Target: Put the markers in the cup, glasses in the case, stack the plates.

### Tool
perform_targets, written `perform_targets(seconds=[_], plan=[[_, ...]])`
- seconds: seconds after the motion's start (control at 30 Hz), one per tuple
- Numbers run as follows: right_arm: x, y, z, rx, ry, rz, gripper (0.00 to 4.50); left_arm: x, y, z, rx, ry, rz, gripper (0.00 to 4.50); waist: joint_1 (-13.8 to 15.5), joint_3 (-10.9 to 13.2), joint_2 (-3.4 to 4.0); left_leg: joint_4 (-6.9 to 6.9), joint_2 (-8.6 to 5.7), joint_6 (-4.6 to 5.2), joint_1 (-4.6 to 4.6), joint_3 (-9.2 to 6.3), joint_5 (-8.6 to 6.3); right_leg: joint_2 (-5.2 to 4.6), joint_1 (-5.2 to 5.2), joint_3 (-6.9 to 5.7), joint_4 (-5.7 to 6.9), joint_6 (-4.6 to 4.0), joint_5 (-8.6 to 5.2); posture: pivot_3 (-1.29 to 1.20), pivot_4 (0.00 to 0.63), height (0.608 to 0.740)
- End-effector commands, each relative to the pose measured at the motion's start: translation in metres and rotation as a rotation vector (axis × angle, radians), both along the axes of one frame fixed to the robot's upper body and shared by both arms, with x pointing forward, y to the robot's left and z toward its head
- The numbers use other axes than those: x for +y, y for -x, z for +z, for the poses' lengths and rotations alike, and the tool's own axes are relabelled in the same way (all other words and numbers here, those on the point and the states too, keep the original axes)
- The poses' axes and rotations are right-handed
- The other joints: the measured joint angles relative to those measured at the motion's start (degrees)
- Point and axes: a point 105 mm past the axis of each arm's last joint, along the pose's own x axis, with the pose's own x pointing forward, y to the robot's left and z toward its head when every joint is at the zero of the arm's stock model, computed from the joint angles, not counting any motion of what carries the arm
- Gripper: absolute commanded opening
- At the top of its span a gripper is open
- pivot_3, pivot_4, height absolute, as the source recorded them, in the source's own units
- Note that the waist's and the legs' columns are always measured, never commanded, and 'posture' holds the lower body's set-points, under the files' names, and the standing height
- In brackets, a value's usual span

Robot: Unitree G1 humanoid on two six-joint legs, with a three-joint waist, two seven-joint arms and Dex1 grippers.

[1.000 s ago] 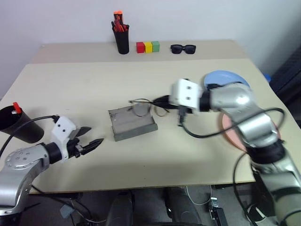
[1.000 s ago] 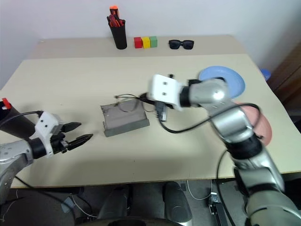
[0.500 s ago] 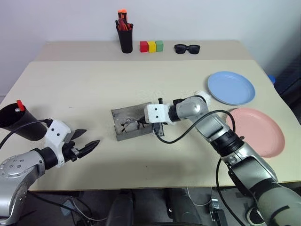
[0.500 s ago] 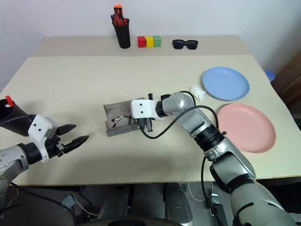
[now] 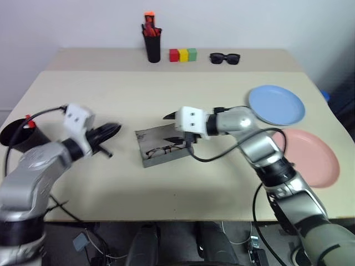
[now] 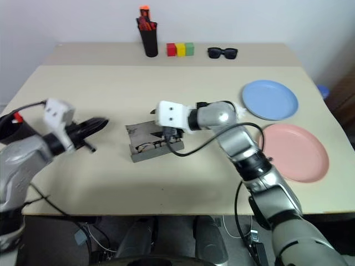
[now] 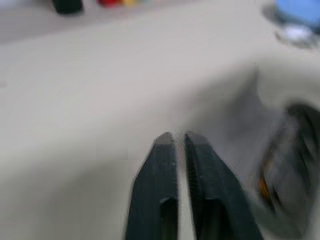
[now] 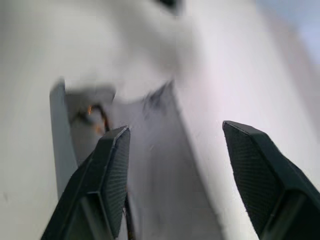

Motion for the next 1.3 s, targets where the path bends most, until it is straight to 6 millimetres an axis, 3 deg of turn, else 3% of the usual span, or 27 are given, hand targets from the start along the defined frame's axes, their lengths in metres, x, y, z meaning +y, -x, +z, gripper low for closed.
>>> perform_targets(seconds=[0.03,0.2,0.37,0.53,0.77,1.07,1.2,1.23,1.3], plan=[[-0.025,0.011,0.009,-0.014,-0.033,-0.049,3.02,-0.02,-0.027,-0.001,0.052,-0.014,-0.01,0.54,0.1,0.0,-0.02,0.0,-0.02,0.0,-0.03,0.0,0.0,-0.02,0.0,0.0,-0.01,0.01,0.0,0.0,0.15,0.74],[-0.064,0.017,-0.003,0.043,-0.052,-0.213,3.02,-0.04,-0.061,-0.022,0.258,0.004,-0.022,0.54,-0.7,0.0,0.01,-0.03,-0.05,0.01,-0.04,0.01,0.0,0.0,-0.1,0.01,0.05,0.05,-0.03,0.0,0.15,0.74],[-0.092,0.032,-0.011,0.125,-0.112,-0.336,3.02,-0.056,-0.066,-0.043,0.371,-0.035,-0.115,0.54,-1.7,0.0,0.02,-0.06,-0.04,0.02,-0.05,0.0,-0.01,0.0,-0.14,0.03,0.09,0.08,-0.06,0.0,0.15,0.74],[-0.103,0.037,-0.016,0.139,-0.128,-0.411,3.02,-0.071,-0.042,-0.043,0.345,-0.104,-0.344,0.54,-1.7,0.0,0.02,-0.06,-0.04,0.03,-0.09,0.01,-0.01,-0.01,-0.15,0.05,0.06,0.08,-0.06,0.0,0.15,0.74],[-0.104,0.031,-0.016,0.131,-0.151,-0.441,3.02,-0.071,-0.001,-0.031,0.274,-0.161,-0.5,0.54,-1.4,0.0,0.03,-0.05,-0.04,0.03,-0.11,0.03,-0.01,-0.04,-0.15,0.06,0.03,0.06,-0.08,0.0,0.15,0.74],[-0.109,0.018,-0.021,0.131,-0.142,-0.455,3.02,-0.074,0.04,-0.05,0.308,-0.211,-0.578,0.54,-1.5,0.0,0.03,-0.02,-0.04,0.03,-0.15,0.03,-0.01,-0.05,-0.15,0.06,0.02,-0.08,-0.17,0.0,0.15,0.74],[-0.12,0.007,-0.019,0.11,-0.128,-0.504,3.02,-0.071,0.042,-0.049,0.23,-0.233,-0.567,0.54,-1.5,0.0,0.03,-0.02,-0.04,0.03,-0.14,0.03,-0.01,-0.05,-0.15,0.06,0.02,-0.1,-0.18,0.0,0.15,0.74],[-0.13,-0.002,-0.017,0.097,-0.119,-0.557,3.02,-0.069,0.037,-0.042,0.164,-0.221,-0.549,0.54,-1.5,0.0,0.03,-0.02,-0.04,0.03,-0.13,0.03,-0.01,-0.05,-0.15,0.06,0.01,-0.1,-0.18,0.0,0.15,0.74],[-0.168,-0.031,-0.018,0.035,-0.046,-0.748,3.02,-0.059,0.019,-0.004,-0.029,-0.091,-0.416,0.54,-1.4,0.0,0.04,-0.01,-0.04,0.03,-0.14,0.04,-0.01,-0.06,-0.14,0.06,0.0,-0.11,-0.18,0.0,0.15,0.74]])
